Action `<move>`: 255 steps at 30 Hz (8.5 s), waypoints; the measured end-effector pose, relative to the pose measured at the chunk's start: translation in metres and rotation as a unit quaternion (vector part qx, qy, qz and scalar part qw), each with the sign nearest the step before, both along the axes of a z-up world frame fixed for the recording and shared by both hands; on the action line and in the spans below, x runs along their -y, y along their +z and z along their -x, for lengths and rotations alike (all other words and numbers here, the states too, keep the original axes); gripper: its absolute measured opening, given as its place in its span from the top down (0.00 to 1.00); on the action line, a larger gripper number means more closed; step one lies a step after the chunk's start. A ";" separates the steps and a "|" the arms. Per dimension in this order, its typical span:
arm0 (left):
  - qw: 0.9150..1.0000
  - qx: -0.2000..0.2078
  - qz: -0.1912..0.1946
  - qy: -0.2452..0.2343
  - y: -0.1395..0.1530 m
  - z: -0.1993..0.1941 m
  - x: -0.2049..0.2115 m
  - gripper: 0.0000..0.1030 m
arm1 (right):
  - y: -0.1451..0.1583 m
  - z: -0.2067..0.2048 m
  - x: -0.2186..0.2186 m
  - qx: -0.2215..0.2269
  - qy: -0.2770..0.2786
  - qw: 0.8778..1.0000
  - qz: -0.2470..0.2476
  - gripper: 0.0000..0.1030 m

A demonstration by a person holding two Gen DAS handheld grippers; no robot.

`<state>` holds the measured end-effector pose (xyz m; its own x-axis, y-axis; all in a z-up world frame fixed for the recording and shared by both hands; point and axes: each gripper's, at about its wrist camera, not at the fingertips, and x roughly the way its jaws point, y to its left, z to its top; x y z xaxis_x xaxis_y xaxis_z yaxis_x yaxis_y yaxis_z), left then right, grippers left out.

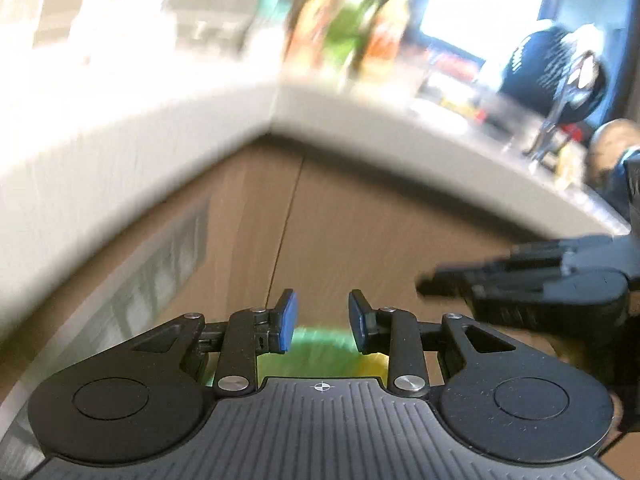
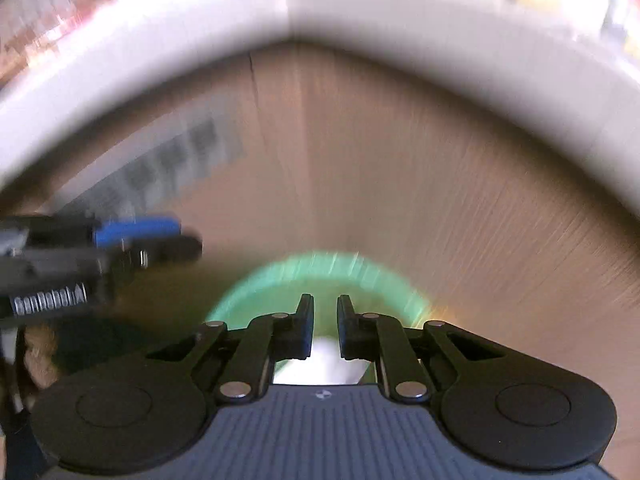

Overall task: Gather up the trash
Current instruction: 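Raise both open tools out of the bin toward the countertop, then close the left tool on the ginger root while the right tool reaches the purple sponge, then grasp the purple-and-orange sponge with the right tool while the left holds the ginger, then carry the ginger and sponge down into the green bin and open both tools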

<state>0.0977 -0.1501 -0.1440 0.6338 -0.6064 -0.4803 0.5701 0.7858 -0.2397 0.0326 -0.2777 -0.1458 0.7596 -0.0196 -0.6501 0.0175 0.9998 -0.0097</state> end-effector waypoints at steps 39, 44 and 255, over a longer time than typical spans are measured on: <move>0.935 -0.120 -0.190 0.274 0.248 -0.211 -0.257 0.69 | 0.234 -0.105 -0.107 0.112 0.108 0.986 -0.053 0.22; 0.884 -0.215 -0.187 0.370 0.210 -0.279 -0.302 0.69 | 0.208 -0.126 -0.119 0.113 0.170 0.978 -0.032 0.22; 0.981 0.026 0.089 0.173 0.122 0.083 -0.233 0.57 | 0.116 -0.045 -0.148 0.065 0.179 0.966 -0.176 0.37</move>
<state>0.0143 0.0825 -0.0223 0.8373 -0.4220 -0.3477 0.2921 0.8827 -0.3681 0.0778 -0.1301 -0.0299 0.7523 0.4636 -0.4681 -0.3510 0.8833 0.3108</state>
